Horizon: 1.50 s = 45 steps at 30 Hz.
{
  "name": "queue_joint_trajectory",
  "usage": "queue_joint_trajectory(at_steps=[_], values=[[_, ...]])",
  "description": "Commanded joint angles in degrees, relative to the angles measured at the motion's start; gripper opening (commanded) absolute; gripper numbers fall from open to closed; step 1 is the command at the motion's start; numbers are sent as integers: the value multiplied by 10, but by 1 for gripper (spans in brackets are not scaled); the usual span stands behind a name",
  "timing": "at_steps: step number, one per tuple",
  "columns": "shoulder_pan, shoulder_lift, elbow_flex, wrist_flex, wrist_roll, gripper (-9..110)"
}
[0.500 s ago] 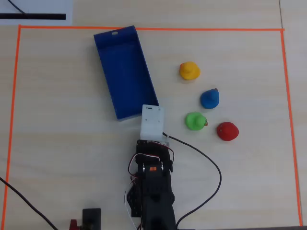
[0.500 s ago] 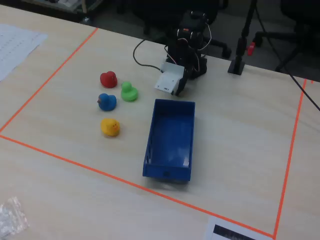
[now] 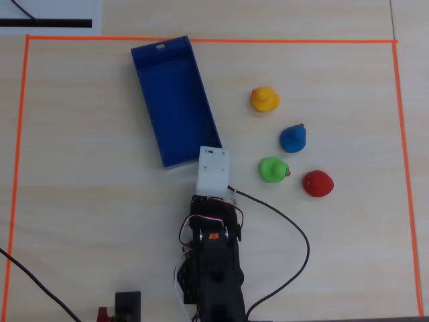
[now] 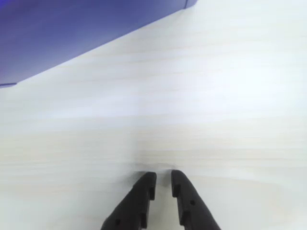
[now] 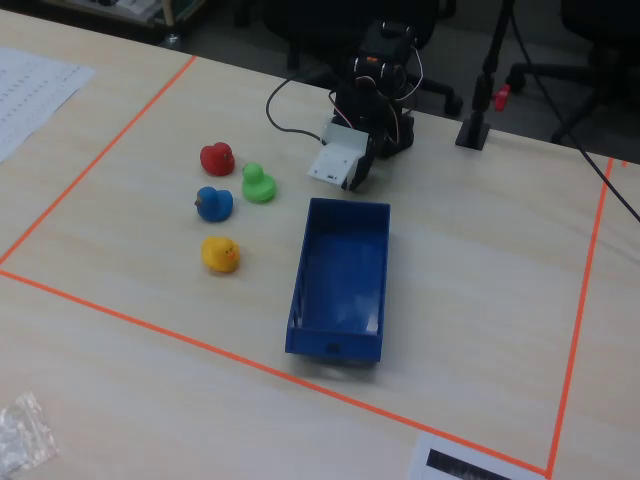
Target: Grasp blue duck and put it into box.
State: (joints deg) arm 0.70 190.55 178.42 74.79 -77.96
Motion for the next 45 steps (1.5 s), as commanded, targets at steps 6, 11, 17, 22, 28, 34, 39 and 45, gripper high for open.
queue_joint_trajectory(at_steps=[6,11,17,22,28,34,39,45], values=[[47,-53,-33,-83,11,5],[186,-309,-295,-183,13,13],[338,-478,-528,-246,-18,23],[421,-584,-657,-302,-22,28],[450,-660,-623,-419,-37,29],[440,-729,-555,-530,-43,30],[426,-796,-533,-586,-48,31],[425,-898,-538,-663,-50,31]])
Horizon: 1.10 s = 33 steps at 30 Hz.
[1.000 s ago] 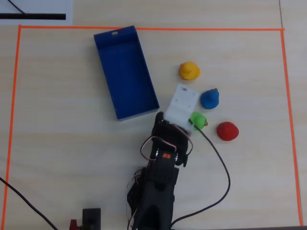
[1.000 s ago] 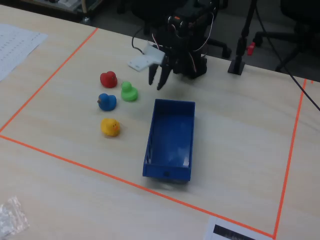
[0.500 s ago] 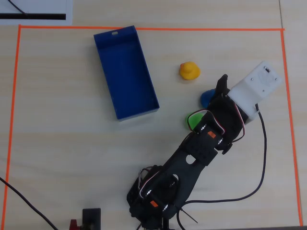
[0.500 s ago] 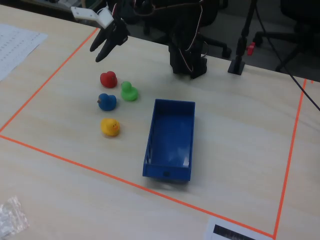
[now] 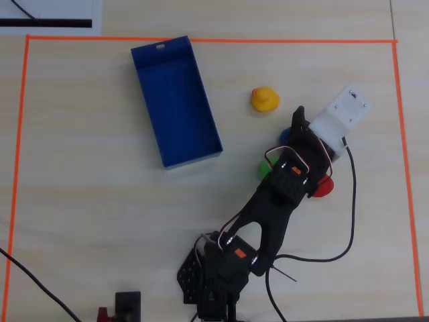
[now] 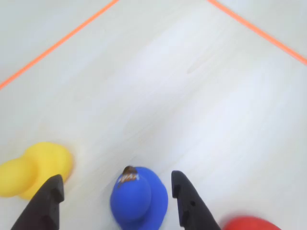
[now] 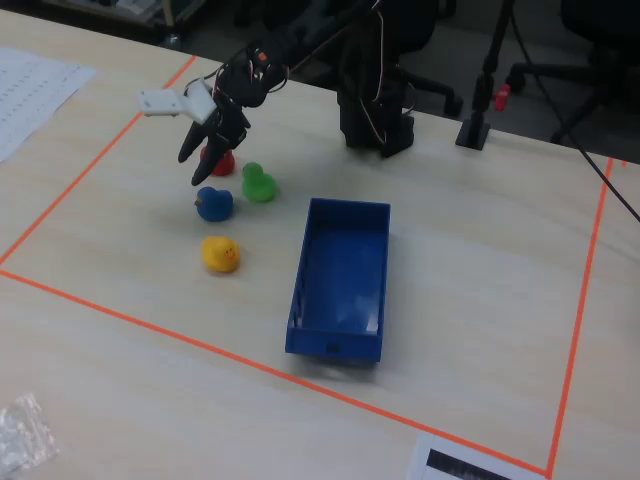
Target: Grasp blue duck and put it into box.
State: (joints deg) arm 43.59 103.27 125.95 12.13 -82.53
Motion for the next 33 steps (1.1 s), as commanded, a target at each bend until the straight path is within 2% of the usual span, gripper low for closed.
queue_joint_trajectory(at_steps=[1,9,20,21,23,30,33], values=[[-4,-37,-13,-43,-5,31],[-10,-100,0,-86,-11,30],[-40,-99,146,-178,-57,25],[-42,-100,148,-181,-54,20],[-47,-101,144,-187,-34,0],[-56,-20,48,-15,73,0],[-91,44,-11,107,115,0]])
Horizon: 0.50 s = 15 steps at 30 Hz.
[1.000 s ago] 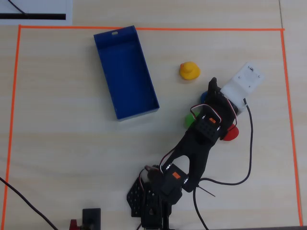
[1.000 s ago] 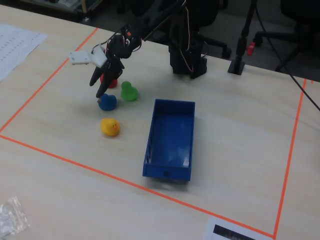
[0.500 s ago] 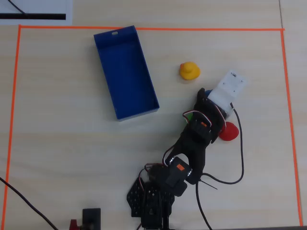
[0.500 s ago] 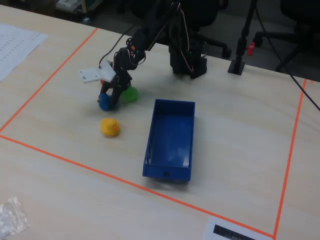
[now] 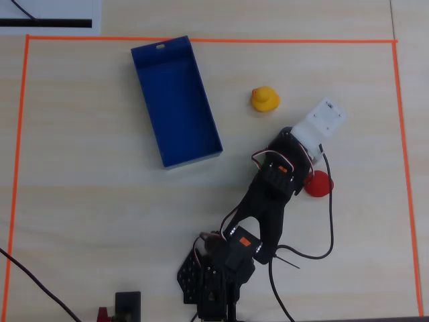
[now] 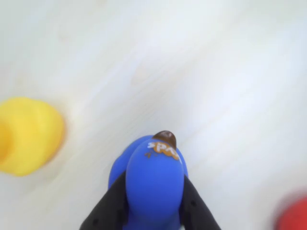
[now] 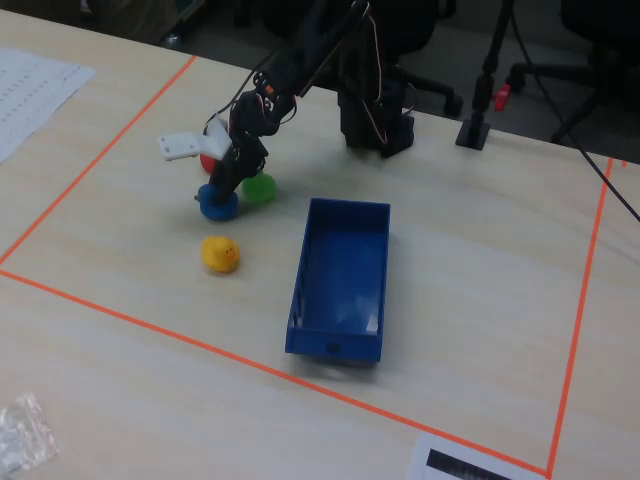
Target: Grasp blue duck and put it into box.
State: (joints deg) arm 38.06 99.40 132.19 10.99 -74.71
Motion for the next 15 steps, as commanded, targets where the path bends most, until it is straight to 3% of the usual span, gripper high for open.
queue_joint_trajectory(at_steps=[1,10,15], values=[[-53,107,-96,162,52,0],[-316,209,-383,566,196,0],[-509,164,-425,639,296,0]])
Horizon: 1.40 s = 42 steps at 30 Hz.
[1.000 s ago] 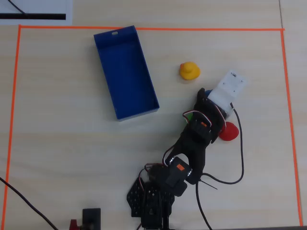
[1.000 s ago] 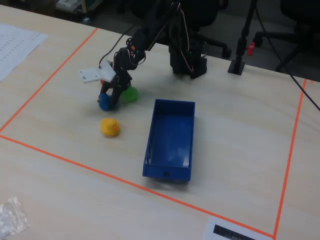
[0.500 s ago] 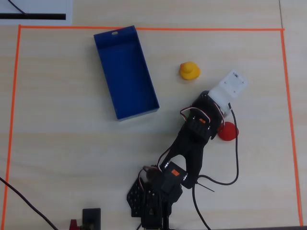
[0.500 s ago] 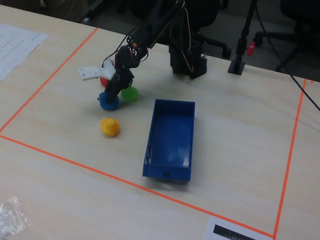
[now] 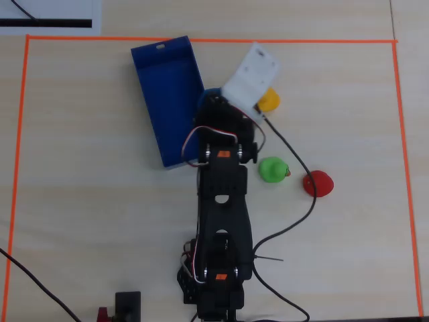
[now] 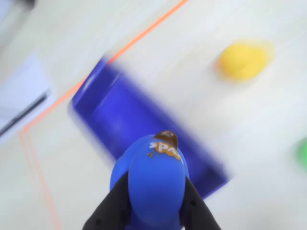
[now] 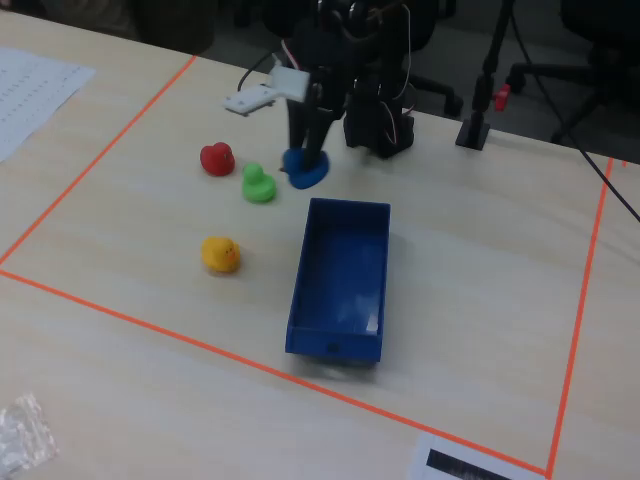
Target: Grasp blue duck and put it into box.
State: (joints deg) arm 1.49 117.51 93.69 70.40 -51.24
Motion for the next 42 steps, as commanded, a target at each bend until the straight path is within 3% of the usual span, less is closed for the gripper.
queue_joint_trajectory(at_steps=[1,7,12,19,21,24,27,29,34,42], values=[[-171,-33,-37,39,76,0],[-221,-142,6,-69,122,4],[-155,-217,25,-164,109,6],[-67,-259,-16,-180,77,4],[-57,-256,-13,-178,70,12],[-59,-240,15,-156,33,38],[-62,-185,90,-180,9,40],[-56,-131,138,-200,5,35],[-18,134,349,-282,-7,0],[52,566,656,-255,-120,0]])
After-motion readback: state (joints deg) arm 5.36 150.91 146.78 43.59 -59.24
